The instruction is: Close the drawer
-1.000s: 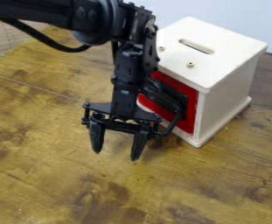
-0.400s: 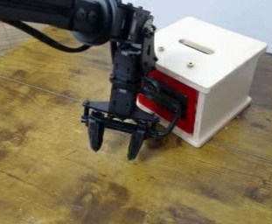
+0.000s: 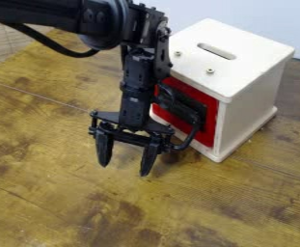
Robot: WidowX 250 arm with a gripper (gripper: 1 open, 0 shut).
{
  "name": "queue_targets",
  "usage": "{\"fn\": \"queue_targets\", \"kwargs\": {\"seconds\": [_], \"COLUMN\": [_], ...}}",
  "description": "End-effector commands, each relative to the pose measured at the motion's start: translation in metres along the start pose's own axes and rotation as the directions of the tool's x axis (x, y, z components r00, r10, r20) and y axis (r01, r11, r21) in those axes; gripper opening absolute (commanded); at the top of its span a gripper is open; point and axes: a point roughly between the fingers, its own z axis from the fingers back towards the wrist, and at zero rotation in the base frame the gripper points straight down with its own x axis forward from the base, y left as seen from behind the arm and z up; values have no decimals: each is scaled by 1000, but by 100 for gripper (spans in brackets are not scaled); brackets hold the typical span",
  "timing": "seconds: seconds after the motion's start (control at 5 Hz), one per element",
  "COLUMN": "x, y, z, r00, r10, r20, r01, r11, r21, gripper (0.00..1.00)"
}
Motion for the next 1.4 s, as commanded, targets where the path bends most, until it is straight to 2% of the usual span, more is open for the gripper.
{"fn": "queue_targets", "kwargs": {"seconds": [0.0,0.8,1.0,1.2], "x": [39,38,16,9], "y": [33,46,53,53], "z": [46,56,53,65], "r00": [977,975,972,973], "r10": [132,117,142,118], "r20": [168,190,188,196], "r01": [-120,-98,-120,-94], "r11": [990,989,985,987], "r21": [-81,-111,-120,-128], "gripper": [100,100,100,100]}}
